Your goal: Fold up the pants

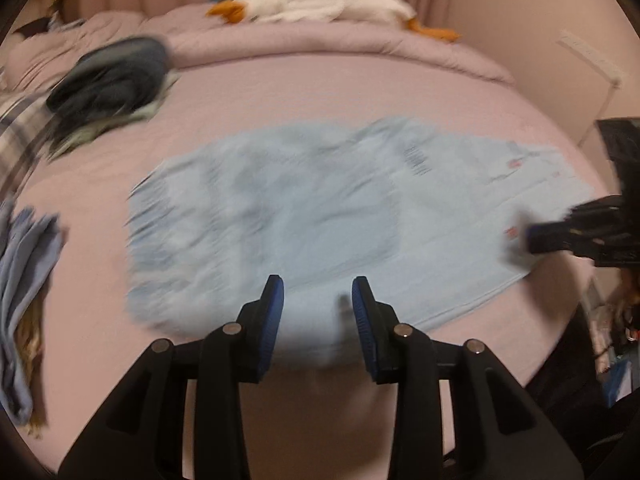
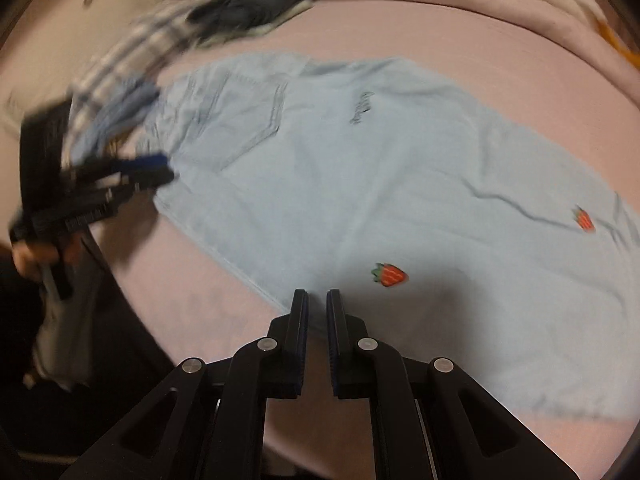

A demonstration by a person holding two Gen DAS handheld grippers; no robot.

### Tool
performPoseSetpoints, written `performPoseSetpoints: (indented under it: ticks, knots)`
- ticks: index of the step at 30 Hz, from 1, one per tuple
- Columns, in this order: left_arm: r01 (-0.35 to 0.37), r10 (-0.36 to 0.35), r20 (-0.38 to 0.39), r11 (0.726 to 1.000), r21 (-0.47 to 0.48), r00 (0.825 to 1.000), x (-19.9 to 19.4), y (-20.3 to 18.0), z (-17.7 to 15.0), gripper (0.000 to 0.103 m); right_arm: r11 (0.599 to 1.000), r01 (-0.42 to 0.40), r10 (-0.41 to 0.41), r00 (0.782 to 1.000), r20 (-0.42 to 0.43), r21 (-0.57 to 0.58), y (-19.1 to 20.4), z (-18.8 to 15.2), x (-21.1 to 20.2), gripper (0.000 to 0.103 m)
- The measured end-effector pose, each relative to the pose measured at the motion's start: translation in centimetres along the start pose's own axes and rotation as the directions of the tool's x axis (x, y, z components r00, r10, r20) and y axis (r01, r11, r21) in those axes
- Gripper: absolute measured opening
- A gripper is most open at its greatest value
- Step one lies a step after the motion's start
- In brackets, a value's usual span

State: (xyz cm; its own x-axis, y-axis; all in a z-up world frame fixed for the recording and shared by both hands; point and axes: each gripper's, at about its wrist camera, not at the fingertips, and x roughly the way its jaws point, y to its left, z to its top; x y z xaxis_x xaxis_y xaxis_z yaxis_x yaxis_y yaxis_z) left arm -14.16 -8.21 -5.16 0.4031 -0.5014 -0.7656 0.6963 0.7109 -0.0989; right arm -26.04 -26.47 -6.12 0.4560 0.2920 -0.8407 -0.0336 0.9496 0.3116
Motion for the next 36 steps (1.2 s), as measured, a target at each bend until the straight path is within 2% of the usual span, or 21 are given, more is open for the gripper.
performPoseSetpoints:
  ticks: [1, 3, 4, 6, 8, 12, 13, 15, 18, 19, 20, 23, 25, 26, 28, 29, 31, 32, 33, 34, 36]
  knots:
    - [0.029, -0.029, 0.002, 0.999, 0.015, 1.0, 0.5, -1.3, 0.5, 0.038, 1.0, -0.008, 0.007, 0.999, 0.048, 0.012, -0.4, 0.4, -0.7, 0.008]
    - [0.056, -0.055, -0.016, 0.997, 0.061, 0.998, 1.9, -3.8, 1.1, 0.041, 0.999, 0.05, -0.051, 0.995, 0.088, 0.019, -0.7, 1.1, -0.6, 0.017]
    - [0.068, -0.065, -0.037, 0.994, 0.091, 0.997, 3.2, -5.2, 1.2, 0.041, 0.992, 0.126, -0.127, 0.987, 0.096, 0.021, -1.0, 1.4, 0.1, 0.018]
    - [0.071, -0.061, -0.095, 0.991, 0.111, 0.994, 5.4, -6.9, 1.0, 0.043, 0.981, 0.186, -0.189, 0.98, 0.06, 0.047, -2.0, 1.4, 1.6, 0.018]
    - [0.032, -0.022, -0.078, 0.99, 0.139, 0.997, 5.8, -7.7, 0.4, 0.046, 0.983, 0.16, -0.163, 0.986, 0.03, 0.085, -2.8, 0.5, 2.5, 0.018]
    - [0.075, -0.062, -0.1, 0.988, 0.133, 0.993, 5.3, -6.9, -0.1, 0.047, 0.986, 0.07, -0.076, 0.997, 0.032, 0.15, -4.8, -1.1, 0.5, 0.018]
    - [0.082, -0.069, -0.104, 0.989, 0.126, 0.992, 5.3, -6.7, -0.1, 0.047, 0.982, 0.061, -0.071, 0.996, 0.05, 0.18, -5.9, -1.5, -0.5, 0.018]
    - [0.075, -0.062, -0.114, 0.99, 0.118, 0.992, 5.5, -6.8, 0.1, 0.048, 0.964, 0.104, -0.138, 0.983, 0.125, 0.244, -8.3, -2.0, -2.8, 0.018]
    - [0.04, -0.025, -0.128, 0.992, 0.12, 0.992, 5.7, -8.1, 0.1, 0.05, 0.891, 0.214, -0.308, 0.933, 0.186, 0.401, -13.8, -2.6, -5.2, 0.018]
    - [0.035, -0.019, -0.129, 0.992, 0.12, 0.991, 5.7, -8.1, 0.1, 0.05, 0.851, 0.283, -0.386, 0.908, 0.162, 0.442, -15.8, -3.2, -5.6, 0.018]
    - [0.034, -0.018, -0.13, 0.992, 0.12, 0.991, 5.7, -8.2, 0.2, 0.05, 0.828, 0.3, -0.406, 0.904, 0.137, 0.474, -17.0, -3.8, -5.7, 0.018]
    - [0.044, -0.028, -0.145, 0.993, 0.11, 0.989, 5.7, -7.9, 0.4, 0.05, 0.812, 0.278, -0.421, 0.888, 0.184, 0.514, -20.9, -7.2, -7.9, 0.018]
    - [0.041, -0.022, -0.158, 0.993, 0.112, 0.987, 6.0, -7.9, 0.8, 0.051, 0.766, 0.286, -0.466, 0.864, 0.191, 0.576, -24.0, -9.5, -9.4, 0.018]
    - [0.034, -0.014, -0.164, 0.993, 0.115, 0.986, 6.1, -8.1, 1.0, 0.052, 0.751, 0.244, -0.457, 0.862, 0.217, 0.613, -25.6, -10.4, -10.2, 0.018]
    - [0.015, 0.006, -0.173, 0.993, 0.115, 0.985, 6.4, -8.4, 1.5, 0.055, 0.685, 0.168, -0.466, 0.849, 0.249, 0.709, -29.3, -12.2, -12.0, 0.012]
    - [0.006, 0.015, -0.177, 0.994, 0.113, 0.984, 6.5, -8.6, 1.7, 0.055, 0.662, 0.148, -0.475, 0.841, 0.258, 0.734, -30.2, -12.4, -12.6, 0.002]
    - [-0.01, 0.029, -0.186, 0.995, 0.103, 0.982, 6.6, -9.1, 2.2, 0.055, 0.595, 0.179, -0.546, 0.805, 0.231, 0.784, -30.3, -11.8, -13.5, 0.004]
    - [-0.002, 0.02, -0.187, 0.996, 0.093, 0.982, 6.6, -9.4, 2.6, 0.054, 0.594, 0.174, -0.552, 0.799, 0.24, 0.786, -29.8, -11.3, -13.6, 0.013]
    - [0.02, -0.005, -0.18, 0.996, 0.083, 0.984, 6.6, -9.9, 3.1, 0.054, 0.616, 0.132, -0.532, 0.797, 0.286, 0.777, -29.5, -10.9, -14.0, 0.019]
    - [0.045, -0.03, -0.171, 0.996, 0.08, 0.985, 6.6, -10.6, 3.5, 0.054, 0.669, 0.055, -0.47, 0.804, 0.364, 0.741, -28.8, -10.1, -13.8, 0.023]
    - [0.099, -0.084, -0.157, 0.991, 0.088, 0.984, 7.0, -12.2, 4.5, 0.055, 0.747, 0.009, -0.375, 0.831, 0.41, 0.665, -28.8, -9.0, -13.7, 0.038]
